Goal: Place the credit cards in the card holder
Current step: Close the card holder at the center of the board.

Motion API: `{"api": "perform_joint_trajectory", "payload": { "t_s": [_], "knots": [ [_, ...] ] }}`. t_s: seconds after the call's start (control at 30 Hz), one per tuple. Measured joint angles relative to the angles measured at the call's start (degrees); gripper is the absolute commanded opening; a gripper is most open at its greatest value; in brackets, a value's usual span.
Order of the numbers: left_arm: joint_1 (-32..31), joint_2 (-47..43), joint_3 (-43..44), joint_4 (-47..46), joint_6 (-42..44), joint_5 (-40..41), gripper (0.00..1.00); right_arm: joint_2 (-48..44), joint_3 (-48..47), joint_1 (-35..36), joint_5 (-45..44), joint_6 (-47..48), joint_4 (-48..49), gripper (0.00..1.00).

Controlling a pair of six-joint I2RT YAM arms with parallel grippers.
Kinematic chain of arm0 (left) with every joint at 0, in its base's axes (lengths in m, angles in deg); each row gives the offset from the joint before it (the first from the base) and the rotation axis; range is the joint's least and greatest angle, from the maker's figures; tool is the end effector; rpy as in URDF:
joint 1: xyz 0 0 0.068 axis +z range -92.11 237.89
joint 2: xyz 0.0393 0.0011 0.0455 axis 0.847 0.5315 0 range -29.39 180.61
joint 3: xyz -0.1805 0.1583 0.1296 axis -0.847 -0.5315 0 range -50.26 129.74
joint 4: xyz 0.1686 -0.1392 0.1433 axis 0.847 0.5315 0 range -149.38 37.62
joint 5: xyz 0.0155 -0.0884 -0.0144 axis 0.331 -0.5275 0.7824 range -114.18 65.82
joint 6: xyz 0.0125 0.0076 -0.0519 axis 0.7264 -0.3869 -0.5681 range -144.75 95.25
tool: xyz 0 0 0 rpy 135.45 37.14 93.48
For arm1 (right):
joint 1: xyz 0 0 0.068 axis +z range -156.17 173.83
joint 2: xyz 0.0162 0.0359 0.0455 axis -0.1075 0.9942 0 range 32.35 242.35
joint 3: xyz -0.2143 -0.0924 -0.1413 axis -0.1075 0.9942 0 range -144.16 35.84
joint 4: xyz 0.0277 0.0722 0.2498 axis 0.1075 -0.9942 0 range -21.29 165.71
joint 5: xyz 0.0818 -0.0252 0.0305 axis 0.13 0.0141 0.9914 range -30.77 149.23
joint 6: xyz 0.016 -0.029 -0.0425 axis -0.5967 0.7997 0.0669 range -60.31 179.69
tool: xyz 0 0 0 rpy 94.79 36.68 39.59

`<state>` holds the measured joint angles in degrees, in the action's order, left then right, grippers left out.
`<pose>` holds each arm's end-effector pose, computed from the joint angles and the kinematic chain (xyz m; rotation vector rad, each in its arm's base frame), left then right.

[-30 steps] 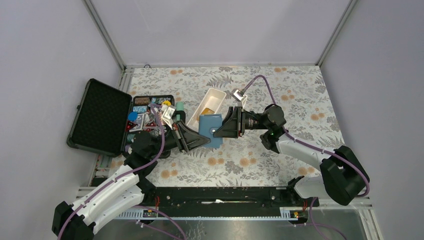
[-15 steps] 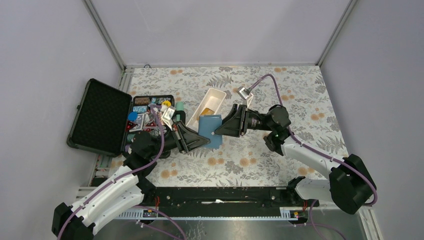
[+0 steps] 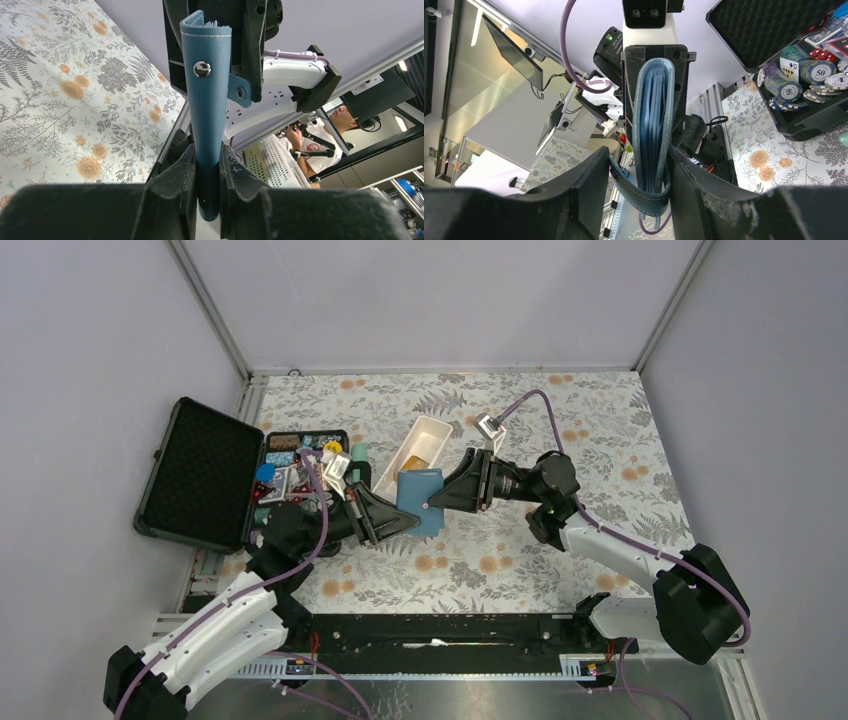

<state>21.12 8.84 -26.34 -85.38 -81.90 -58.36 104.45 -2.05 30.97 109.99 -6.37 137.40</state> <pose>0.1211 -0.1154 0.2954 0.3014 1.6274 -1.7146 0.1911 0.1795 0.3211 -0.6294 1.4441 1.9680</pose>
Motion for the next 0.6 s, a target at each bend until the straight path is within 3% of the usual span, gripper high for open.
{"api": "perform_joint_trajectory", "payload": {
  "t_s": [0.6],
  "knots": [
    [-0.04,0.98,0.17,0.33,-1.31,2.01,0.0,0.04,0.52,2.21,-4.55,3.52,-2.8,0.46]
  ]
}}
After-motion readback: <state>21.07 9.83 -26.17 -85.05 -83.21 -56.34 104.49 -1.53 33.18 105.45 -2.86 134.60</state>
